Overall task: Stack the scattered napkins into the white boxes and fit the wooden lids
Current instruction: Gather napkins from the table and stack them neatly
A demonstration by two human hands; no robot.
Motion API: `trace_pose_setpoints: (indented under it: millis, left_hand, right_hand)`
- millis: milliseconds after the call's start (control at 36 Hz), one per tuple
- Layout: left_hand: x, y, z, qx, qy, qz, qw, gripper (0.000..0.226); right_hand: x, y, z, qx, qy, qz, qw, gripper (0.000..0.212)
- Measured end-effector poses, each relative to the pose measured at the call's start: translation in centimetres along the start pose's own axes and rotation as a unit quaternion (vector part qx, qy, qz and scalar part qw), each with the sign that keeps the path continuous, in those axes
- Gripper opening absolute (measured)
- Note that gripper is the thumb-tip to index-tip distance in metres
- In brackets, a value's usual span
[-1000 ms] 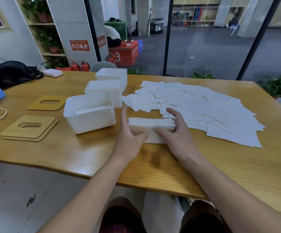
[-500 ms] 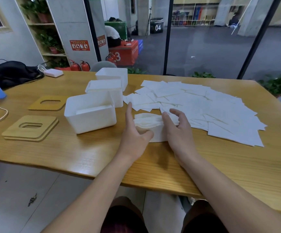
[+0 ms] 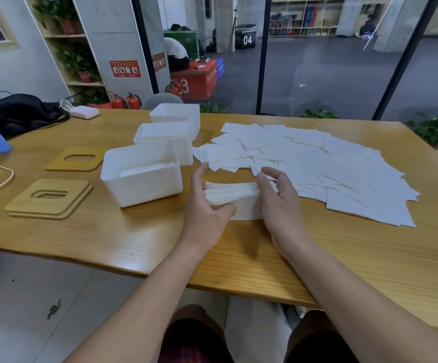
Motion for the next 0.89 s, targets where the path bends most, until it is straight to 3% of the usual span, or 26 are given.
trace_pose_setpoints:
  millis: [111,250,500,639,889]
  left_hand:
    - [-0.1,0.6,0.1,0.002,-0.004,0.019,1.000,0.098]
    - [-0.4,0.2,0.3,-0.023,-0.009,0.021,0.999,0.090]
    - [-0.7,1.1,0.9,0.020,0.020,0.015,0.999,0.086]
    - [-1.0,0.0,0.5,-0.005,-0.011,0.023,1.000,0.095]
    - [-0.8,0.1,0.5,-0.009,-0.017,0.006,1.000,0.090]
  right_hand:
    - [0.5,-1.0,-0.1,-0.037,-0.010,0.026,0.999,0.027]
    - [-0.4,-0.2,-0.6,-0.006,0.006,0.012,1.000,0.032]
    - [0.2,-1.5,-0.3,-0.038,-0.008,-0.008,0.999,0.021]
    - [-0.6,-0.3,-0.1,0.007,-0.024,-0.009,1.000,0.029]
    - [-0.3,-1.0,0.3,0.011,-0.036,-0.016,0.999,0.022]
Point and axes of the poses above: each hand's wrist, its own z-axis away from the middle knuckle, its own x-axis out of the palm, y = z × x, the point moved 7 cm from there along -z, towards the middle knuckle, and after that the axes turned 12 degrees about -z, right-handed, at the moved point
